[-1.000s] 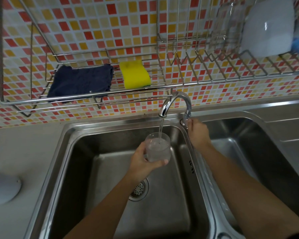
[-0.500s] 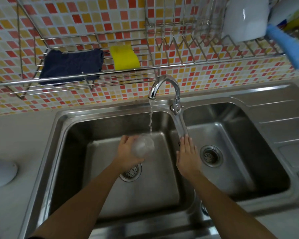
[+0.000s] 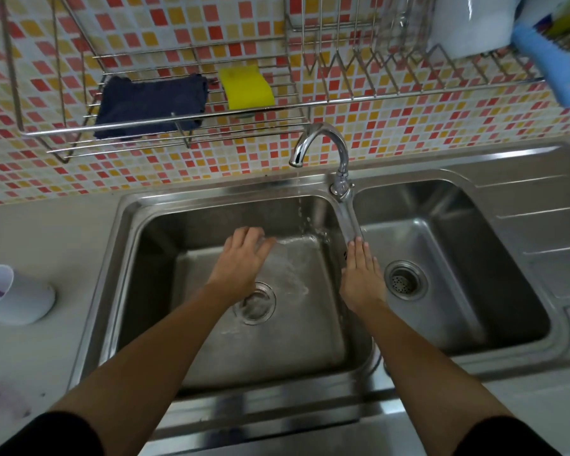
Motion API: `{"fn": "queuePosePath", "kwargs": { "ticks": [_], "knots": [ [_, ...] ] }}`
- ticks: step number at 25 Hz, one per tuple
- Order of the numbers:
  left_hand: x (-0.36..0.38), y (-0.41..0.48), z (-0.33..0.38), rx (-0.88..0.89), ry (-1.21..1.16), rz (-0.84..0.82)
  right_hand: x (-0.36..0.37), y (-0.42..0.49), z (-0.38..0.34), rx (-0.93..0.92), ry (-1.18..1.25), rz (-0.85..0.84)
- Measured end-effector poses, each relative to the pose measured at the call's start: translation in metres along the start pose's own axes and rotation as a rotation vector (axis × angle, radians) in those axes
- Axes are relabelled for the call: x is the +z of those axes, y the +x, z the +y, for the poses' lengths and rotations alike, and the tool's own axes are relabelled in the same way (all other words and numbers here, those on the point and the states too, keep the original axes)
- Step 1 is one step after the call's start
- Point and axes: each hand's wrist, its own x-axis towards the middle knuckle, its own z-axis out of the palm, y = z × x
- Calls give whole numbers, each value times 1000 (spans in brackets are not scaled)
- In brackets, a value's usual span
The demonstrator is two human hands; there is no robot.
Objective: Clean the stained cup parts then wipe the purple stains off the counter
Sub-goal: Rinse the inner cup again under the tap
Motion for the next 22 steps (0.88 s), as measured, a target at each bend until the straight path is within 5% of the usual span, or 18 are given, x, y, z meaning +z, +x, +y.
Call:
{"fn": "queuePosePath", "kwargs": {
  "ticks": [4,9,12,18,22],
  "knots": [
    [-17,-7,-11,45,-12,129,-9,-6,-12,-30,-22,-20],
    [-25,-48,-54,-542,-820,13,-16,-26,-70,-102,7,1],
    [-45,-94,-92,-664,-1167,59,-15,-38,-135,-176,22,14],
    [-108,-167,-205,-577,-1340,251,4,-59,-308,-380,91,41],
    [-128,-215,-304,-611,-1212,369,25,-72,-402,-483,114,25]
  ]
}}
